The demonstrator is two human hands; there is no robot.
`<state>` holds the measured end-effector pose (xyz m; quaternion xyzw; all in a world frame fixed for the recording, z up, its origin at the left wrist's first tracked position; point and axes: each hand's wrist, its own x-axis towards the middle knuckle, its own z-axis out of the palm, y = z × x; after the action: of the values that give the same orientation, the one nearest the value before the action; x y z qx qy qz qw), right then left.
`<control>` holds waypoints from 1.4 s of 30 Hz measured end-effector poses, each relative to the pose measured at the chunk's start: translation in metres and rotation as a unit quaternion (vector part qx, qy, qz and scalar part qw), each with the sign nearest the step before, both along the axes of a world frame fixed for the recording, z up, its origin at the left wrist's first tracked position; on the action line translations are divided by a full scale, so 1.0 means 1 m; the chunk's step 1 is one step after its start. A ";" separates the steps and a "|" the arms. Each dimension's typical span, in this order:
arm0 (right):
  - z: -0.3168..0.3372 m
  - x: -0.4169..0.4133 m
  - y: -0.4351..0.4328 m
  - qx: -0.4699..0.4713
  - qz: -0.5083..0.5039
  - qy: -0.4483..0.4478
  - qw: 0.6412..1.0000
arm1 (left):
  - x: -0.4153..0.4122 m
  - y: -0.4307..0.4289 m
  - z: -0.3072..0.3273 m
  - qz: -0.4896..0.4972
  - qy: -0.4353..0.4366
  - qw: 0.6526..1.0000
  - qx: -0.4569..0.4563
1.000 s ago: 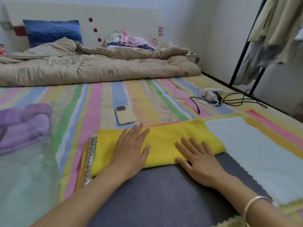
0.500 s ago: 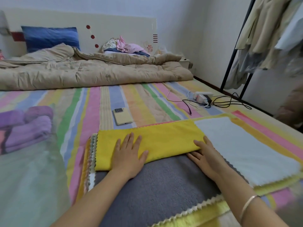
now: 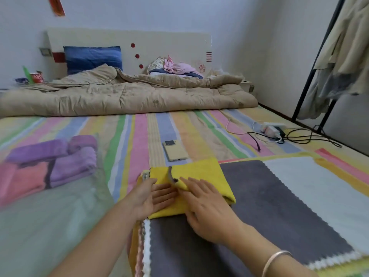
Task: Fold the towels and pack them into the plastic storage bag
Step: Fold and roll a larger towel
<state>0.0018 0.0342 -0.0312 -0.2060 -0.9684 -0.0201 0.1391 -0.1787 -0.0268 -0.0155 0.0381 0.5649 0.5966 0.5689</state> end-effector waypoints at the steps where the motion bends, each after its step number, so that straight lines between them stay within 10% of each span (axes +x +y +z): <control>1: -0.004 -0.004 -0.008 -0.028 0.033 -0.023 0.999 | -0.002 0.002 -0.002 -0.012 0.003 1.000 -0.002; 7: 0.002 0.005 -0.010 -0.255 0.036 0.107 0.960 | 0.004 0.017 -0.005 -0.057 0.148 0.987 -0.036; 18: 0.003 0.025 0.040 -0.172 -0.138 0.178 0.959 | 0.015 0.036 -0.019 -0.036 0.526 0.846 -0.080; 34: -0.030 0.003 0.042 -0.134 -0.169 -0.062 0.974 | -0.019 0.013 -0.024 -0.053 0.531 0.840 -0.100; 37: -0.020 0.003 0.040 -0.209 -0.176 0.006 0.962 | -0.012 0.015 -0.015 -0.071 0.605 0.779 -0.150; 42: -0.010 0.025 0.030 -0.354 -0.123 0.102 0.922 | 0.015 0.024 -0.010 -0.092 0.824 0.543 -0.131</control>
<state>0.0272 0.0639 -0.0417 -0.3606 -0.8600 0.3277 0.1516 -0.1637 -0.0026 -0.0251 0.4898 0.8503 0.1663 -0.0966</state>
